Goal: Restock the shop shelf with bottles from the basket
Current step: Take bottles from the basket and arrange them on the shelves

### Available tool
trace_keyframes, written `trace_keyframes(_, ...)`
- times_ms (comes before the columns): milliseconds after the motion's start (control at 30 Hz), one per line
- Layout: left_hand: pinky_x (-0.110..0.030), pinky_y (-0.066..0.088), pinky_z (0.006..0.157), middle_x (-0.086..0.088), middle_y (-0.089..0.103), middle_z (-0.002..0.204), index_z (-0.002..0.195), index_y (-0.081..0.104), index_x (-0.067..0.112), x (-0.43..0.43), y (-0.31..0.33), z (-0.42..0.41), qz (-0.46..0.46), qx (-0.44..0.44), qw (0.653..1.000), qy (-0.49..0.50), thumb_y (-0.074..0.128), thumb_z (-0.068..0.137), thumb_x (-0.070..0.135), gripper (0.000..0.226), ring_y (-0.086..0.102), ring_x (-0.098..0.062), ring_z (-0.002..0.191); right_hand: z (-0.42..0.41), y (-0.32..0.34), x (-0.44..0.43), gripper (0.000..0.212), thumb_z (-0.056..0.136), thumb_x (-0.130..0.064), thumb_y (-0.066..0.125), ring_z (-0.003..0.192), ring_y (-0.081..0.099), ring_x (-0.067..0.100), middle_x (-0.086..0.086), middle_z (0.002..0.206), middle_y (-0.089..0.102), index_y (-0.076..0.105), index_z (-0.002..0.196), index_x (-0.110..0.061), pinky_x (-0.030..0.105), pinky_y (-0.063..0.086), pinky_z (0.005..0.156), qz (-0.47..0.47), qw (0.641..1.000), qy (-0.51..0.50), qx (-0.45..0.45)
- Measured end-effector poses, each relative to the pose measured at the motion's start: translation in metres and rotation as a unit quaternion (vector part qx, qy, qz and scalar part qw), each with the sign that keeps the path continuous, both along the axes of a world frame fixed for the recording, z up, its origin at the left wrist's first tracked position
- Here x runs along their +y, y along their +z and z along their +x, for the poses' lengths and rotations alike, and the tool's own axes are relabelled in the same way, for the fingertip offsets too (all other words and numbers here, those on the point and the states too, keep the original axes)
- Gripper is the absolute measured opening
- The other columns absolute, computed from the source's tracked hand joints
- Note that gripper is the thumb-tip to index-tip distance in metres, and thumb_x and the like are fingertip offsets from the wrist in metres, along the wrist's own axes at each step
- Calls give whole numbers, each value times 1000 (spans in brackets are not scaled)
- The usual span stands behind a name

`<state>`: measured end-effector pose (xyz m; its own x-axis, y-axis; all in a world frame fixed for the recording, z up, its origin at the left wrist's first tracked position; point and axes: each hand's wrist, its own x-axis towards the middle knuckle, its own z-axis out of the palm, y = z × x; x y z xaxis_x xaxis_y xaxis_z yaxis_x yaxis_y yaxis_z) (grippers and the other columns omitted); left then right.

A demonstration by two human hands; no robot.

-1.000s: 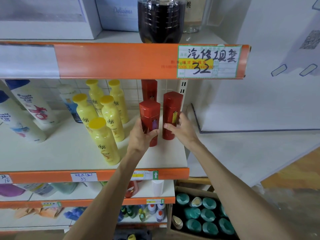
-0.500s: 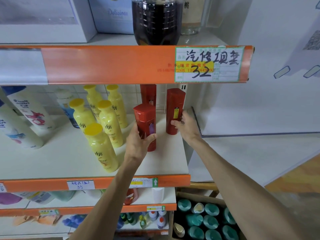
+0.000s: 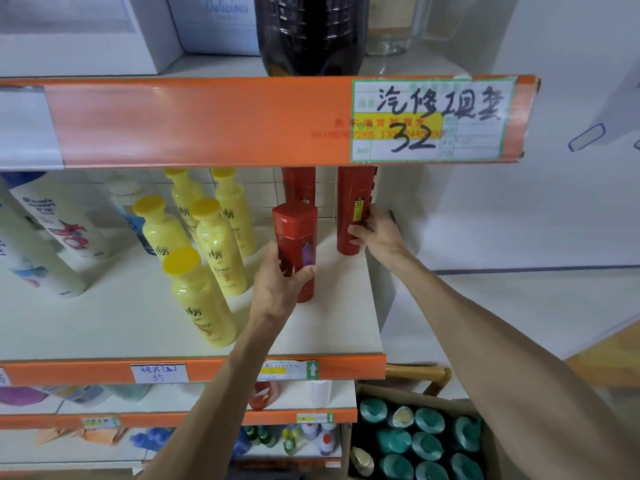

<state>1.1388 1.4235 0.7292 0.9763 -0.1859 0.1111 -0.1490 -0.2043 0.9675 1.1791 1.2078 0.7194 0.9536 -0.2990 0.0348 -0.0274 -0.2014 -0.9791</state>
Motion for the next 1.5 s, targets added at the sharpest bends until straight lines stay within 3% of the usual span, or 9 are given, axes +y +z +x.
trace_keyframes(100, -18, 49, 79, 2, 65, 108, 122, 51, 21, -1, 1, 1, -2, 4, 1000, -7, 76, 78, 15, 50, 61, -10, 99, 1, -3, 0, 36, 91, 1, 63, 109, 65, 29, 13, 117, 64, 51, 118, -18, 45, 60, 83, -8, 1000, 6, 0)
trace_keyframes(267, -10, 47, 75, 4, 65, 106, 123, 51, 18, 1, 5, 4, -23, 10, 999, -36, 75, 79, 12, 51, 61, -2, 96, 4, -7, 7, 38, 92, 3, 61, 106, 64, 28, 10, 111, 62, 50, 126, -8, 40, 60, 80, -6, 1000, 17, -4)
trace_keyframes(400, -18, 48, 81, 1, 64, 109, 125, 48, 18, -1, 6, 15, -42, 21, 999, -28, 72, 81, 8, 51, 61, -7, 101, 6, -4, 7, 40, 92, 0, 62, 107, 64, 28, 7, 113, 62, 48, 129, -7, 42, 60, 82, -31, 999, 19, 5)
trace_keyframes(600, -17, 47, 78, 1, 61, 108, 120, 47, 20, -7, 4, 28, -47, 24, 998, -36, 72, 82, 10, 46, 58, -3, 96, 3, -15, 11, 56, 81, -25, 78, 109, 64, 21, 1, 116, 66, 49, 127, -16, 47, 55, 92, -89, 995, 20, 46)
trace_keyframes(700, -14, 44, 72, 4, 61, 104, 118, 46, 18, -9, -2, 35, -20, 27, 999, -29, 72, 81, 8, 46, 58, -2, 92, 3, -25, 13, 43, 82, -19, 77, 105, 65, 21, -2, 107, 68, 54, 119, -21, 49, 53, 95, -76, 997, 4, 30)
trace_keyframes(867, -13, 49, 71, 0, 61, 106, 125, 49, 6, -1, -27, 37, 42, 46, 997, -35, 71, 75, -7, 56, 59, -14, 95, 5, -29, 6, 38, 91, -12, 65, 116, 62, 24, 6, 122, 66, 55, 127, -18, 53, 48, 102, -62, 997, 34, 33)
trace_keyframes(1167, -38, 54, 89, -5, 65, 109, 121, 56, 12, 6, -36, 48, 78, 33, 995, -47, 78, 70, 4, 56, 61, -23, 101, 3, -15, -1, 45, 97, -14, 60, 122, 57, 22, 5, 133, 60, 45, 139, -20, 47, 45, 107, -92, 989, 89, 80)
trace_keyframes(1300, -35, 53, 87, -5, 65, 109, 123, 55, 12, 4, -38, 47, 67, 37, 996, -42, 77, 70, 3, 58, 60, -23, 101, 4, -14, -2, 52, 91, -17, 68, 120, 59, 23, 5, 129, 61, 43, 137, -16, 40, 51, 99, -85, 988, 91, 92)
trace_keyframes(1500, -25, 50, 84, -5, 64, 112, 126, 54, 13, 4, -41, 45, 62, 53, 996, -40, 75, 74, 4, 57, 59, -21, 103, 7, -27, 4, 53, 81, -11, 78, 113, 63, 21, 5, 123, 67, 55, 129, -12, 42, 46, 106, -92, 990, 59, 88)
